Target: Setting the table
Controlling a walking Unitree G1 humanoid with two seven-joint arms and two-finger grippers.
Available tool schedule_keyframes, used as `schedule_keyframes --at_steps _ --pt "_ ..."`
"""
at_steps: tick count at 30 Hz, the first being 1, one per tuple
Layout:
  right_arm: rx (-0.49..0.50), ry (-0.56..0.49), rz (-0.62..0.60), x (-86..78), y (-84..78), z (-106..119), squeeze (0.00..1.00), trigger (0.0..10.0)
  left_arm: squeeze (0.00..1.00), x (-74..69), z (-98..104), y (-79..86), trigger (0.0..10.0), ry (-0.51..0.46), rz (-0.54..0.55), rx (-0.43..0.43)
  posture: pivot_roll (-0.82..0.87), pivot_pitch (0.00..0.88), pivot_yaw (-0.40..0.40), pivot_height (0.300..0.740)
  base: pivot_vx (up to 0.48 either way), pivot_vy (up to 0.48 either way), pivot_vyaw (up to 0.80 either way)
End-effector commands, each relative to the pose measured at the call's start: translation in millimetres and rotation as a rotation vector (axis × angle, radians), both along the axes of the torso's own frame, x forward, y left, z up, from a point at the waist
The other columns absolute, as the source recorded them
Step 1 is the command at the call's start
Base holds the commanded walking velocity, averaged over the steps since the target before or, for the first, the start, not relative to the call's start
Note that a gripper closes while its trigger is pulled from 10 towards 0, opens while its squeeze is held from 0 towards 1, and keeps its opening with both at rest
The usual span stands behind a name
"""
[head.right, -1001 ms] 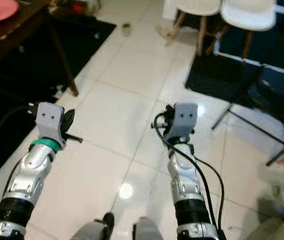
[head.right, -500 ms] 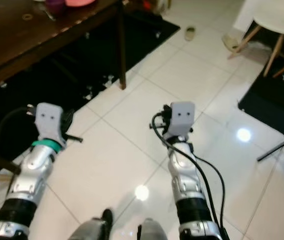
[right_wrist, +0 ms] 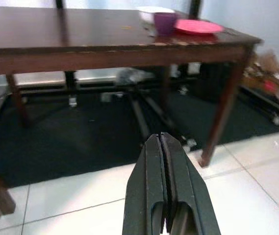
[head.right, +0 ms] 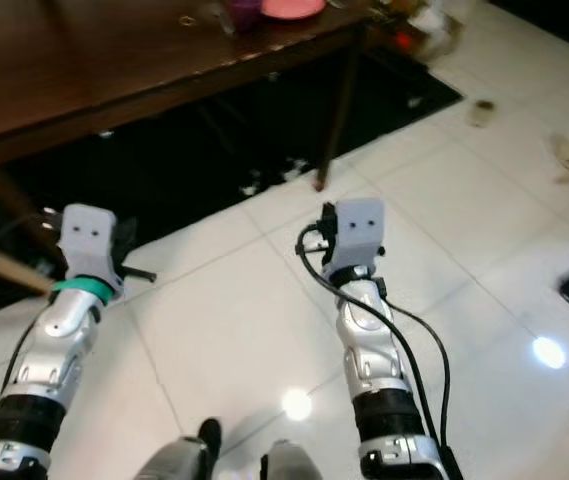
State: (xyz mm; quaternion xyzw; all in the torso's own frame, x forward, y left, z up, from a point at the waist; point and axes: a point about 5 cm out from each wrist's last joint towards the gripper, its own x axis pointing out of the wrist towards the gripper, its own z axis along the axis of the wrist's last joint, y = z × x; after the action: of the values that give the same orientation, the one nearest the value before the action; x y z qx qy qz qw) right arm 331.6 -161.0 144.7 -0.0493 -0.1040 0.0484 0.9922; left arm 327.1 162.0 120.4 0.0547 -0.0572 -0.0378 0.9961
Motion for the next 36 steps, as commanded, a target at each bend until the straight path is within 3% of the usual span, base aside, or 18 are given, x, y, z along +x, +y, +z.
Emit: schedule_keyframes --at_steps 1,16,24,36 --pt "-0.011 -0.010 0.008 0.6 -0.7 2.2 0.00 10.0 0.00 1.0 0.0 -0.9 10.0 0.000 0.002 -0.003 -0.08 0.050 0.028 0.740 0.000 0.000 0.79" --pt "-0.003 -0.091 0.036 5.9 4.1 25.5 0.00 10.0 0.00 7.5 33.7 5.4 10.0 -0.121 0.041 0.001 -0.06 0.046 0.037 0.740 0.000 0.000 0.78" --pt "0.002 -0.109 0.048 7.0 5.6 31.0 0.00 10.0 0.00 9.8 42.2 15.9 10.0 -0.142 0.077 -0.003 -0.06 0.049 0.039 0.740 0.000 0.000 0.78" --pt "0.033 -0.153 0.058 7.4 3.7 44.3 0.00 10.0 0.00 9.6 57.7 15.8 10.0 -0.188 0.087 -0.013 -0.05 0.056 0.040 0.740 0.000 0.000 0.78"
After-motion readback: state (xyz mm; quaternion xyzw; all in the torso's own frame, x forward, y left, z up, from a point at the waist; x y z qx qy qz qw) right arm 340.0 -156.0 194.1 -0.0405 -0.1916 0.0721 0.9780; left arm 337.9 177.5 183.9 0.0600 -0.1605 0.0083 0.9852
